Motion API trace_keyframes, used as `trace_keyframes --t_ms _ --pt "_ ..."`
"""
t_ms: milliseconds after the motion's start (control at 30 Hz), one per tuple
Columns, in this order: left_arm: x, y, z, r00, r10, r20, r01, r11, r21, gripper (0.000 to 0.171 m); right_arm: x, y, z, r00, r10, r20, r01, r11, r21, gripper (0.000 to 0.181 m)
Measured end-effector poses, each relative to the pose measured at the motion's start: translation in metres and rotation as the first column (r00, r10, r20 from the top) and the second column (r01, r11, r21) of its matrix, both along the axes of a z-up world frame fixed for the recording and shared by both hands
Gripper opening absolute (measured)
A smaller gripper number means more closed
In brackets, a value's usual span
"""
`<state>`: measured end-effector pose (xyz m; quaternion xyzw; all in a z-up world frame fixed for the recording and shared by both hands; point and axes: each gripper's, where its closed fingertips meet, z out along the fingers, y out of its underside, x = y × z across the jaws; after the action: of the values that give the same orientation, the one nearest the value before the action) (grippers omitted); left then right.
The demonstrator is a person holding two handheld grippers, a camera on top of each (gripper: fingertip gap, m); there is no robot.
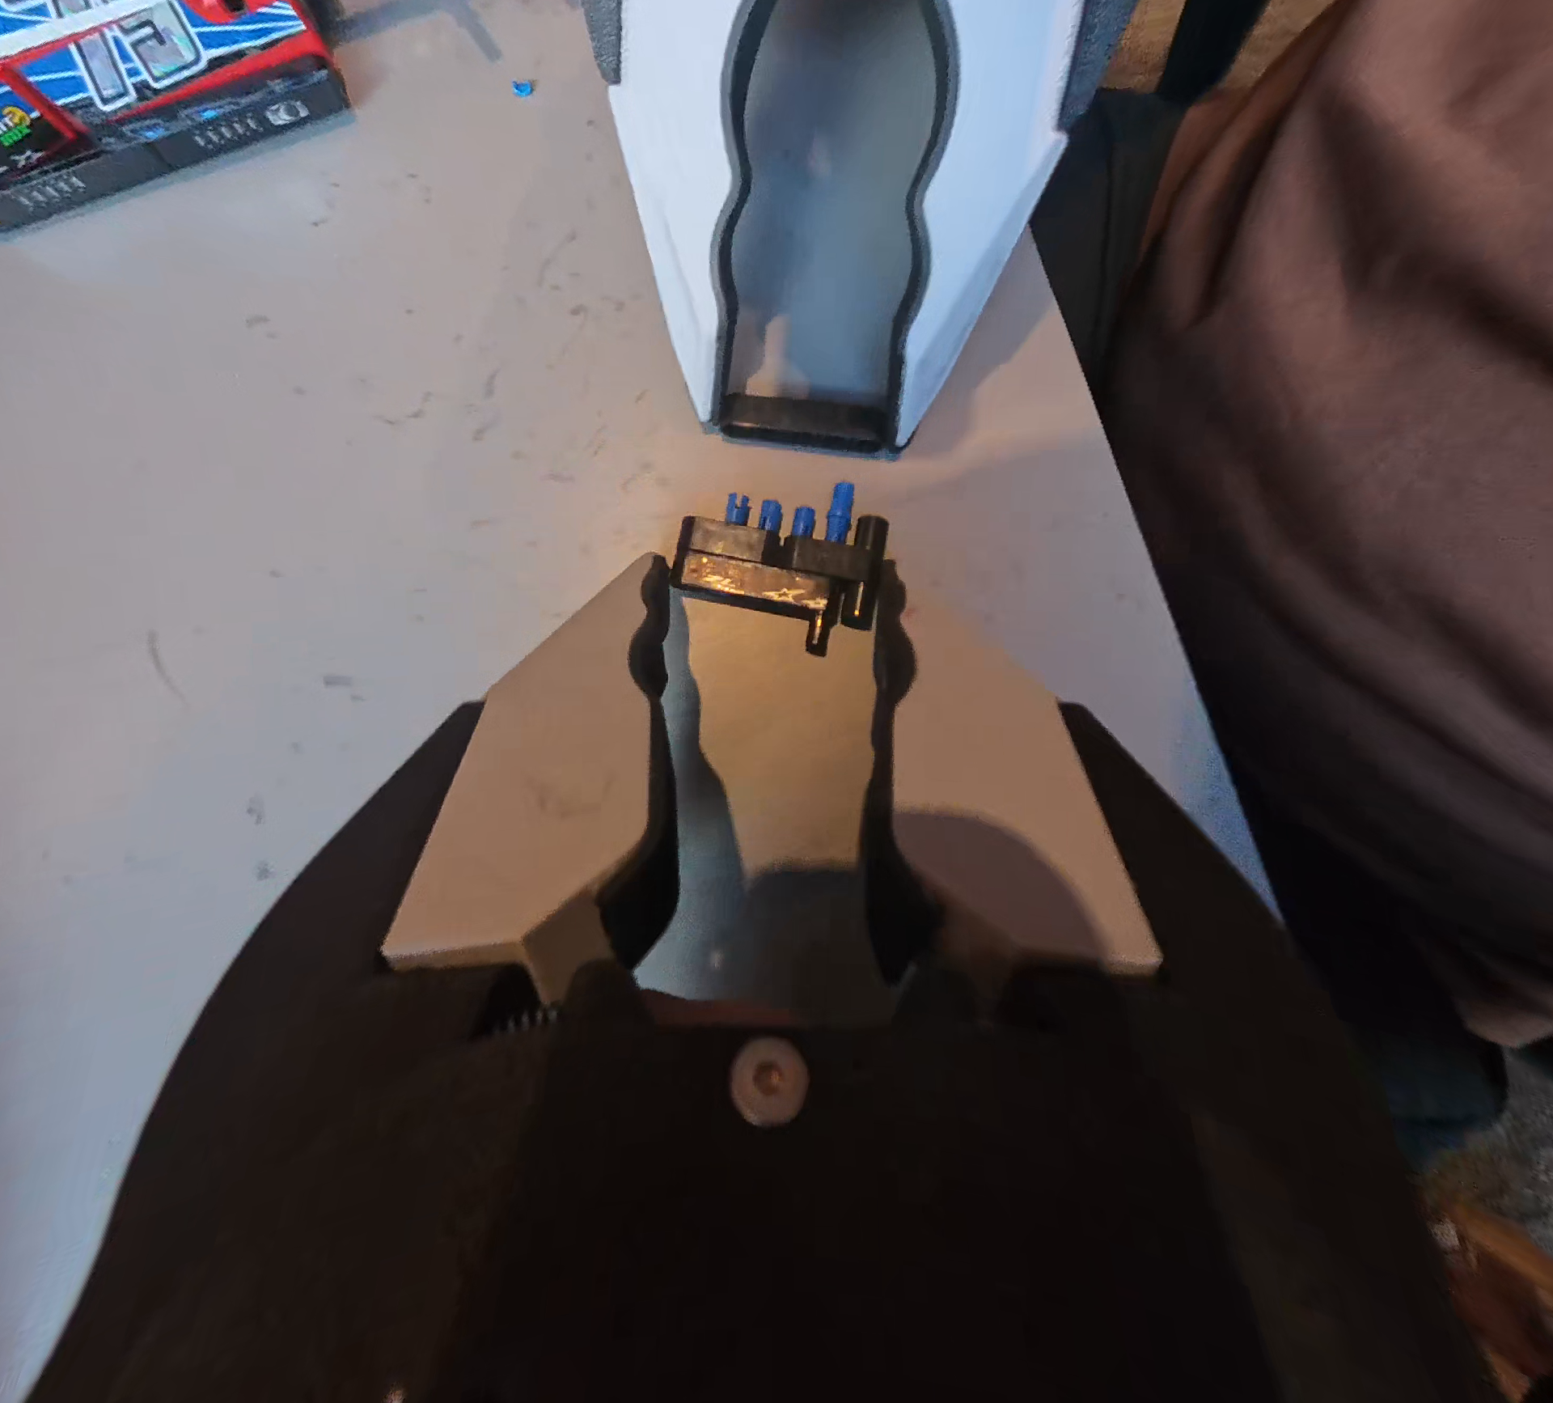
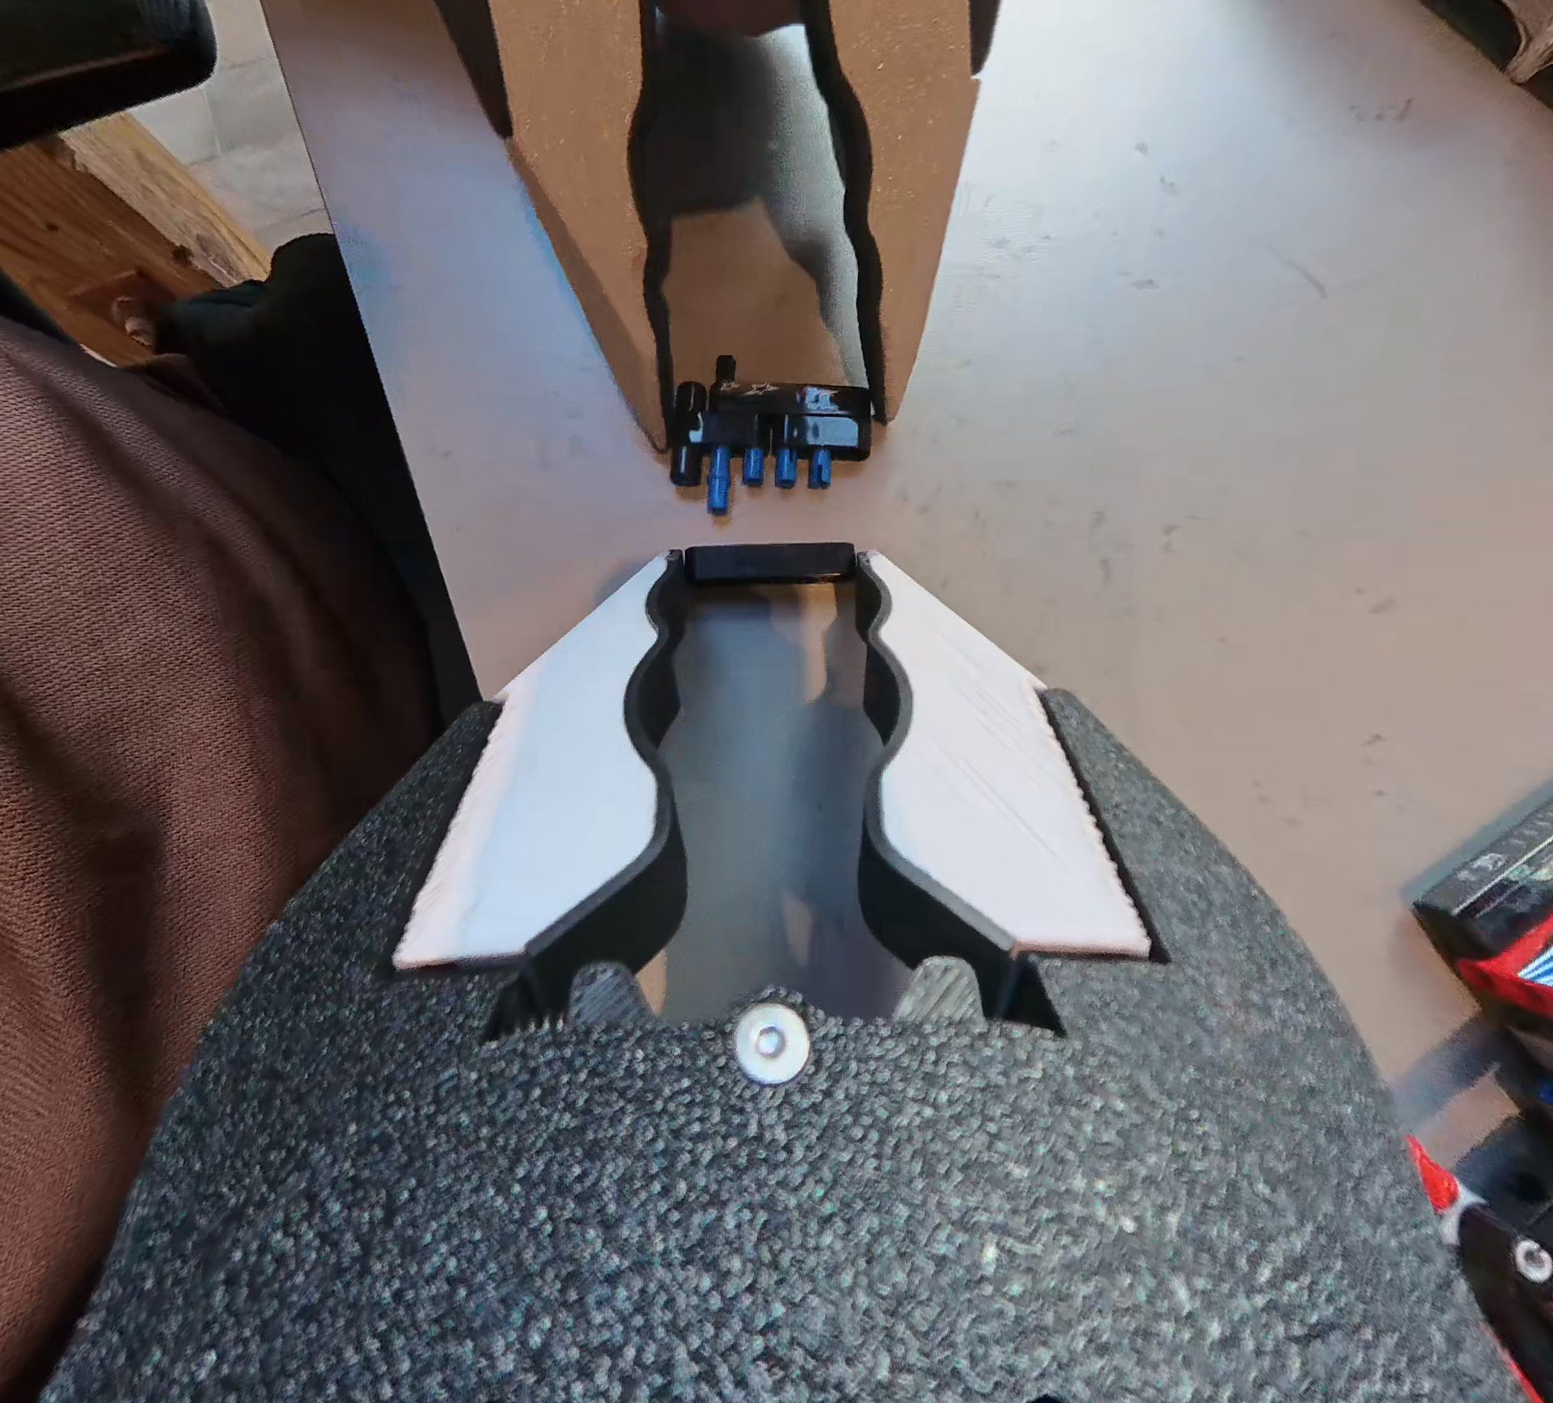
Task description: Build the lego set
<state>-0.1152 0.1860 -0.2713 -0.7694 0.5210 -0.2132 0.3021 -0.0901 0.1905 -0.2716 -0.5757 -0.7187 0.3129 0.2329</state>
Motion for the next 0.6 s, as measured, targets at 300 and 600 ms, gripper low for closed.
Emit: trace_keyframes --t_ms 300,600 --pt "0.0040 -0.0003 0.0001 0.996 0.074 0.041 -0.075 0.997 0.017 0.047 -0.0059 0.0013 0.0004 1.000 -0.008 -0.011 0.008 1.000 0.018 0.041" --pt "0.0035 -0.0006 0.0000 0.995 0.089 0.040 -0.090 0.996 0.026 0.047 -0.0070 0.0014 0.0006 1.000 0.005 -0.012 -0.005 1.000 0.009 0.041"
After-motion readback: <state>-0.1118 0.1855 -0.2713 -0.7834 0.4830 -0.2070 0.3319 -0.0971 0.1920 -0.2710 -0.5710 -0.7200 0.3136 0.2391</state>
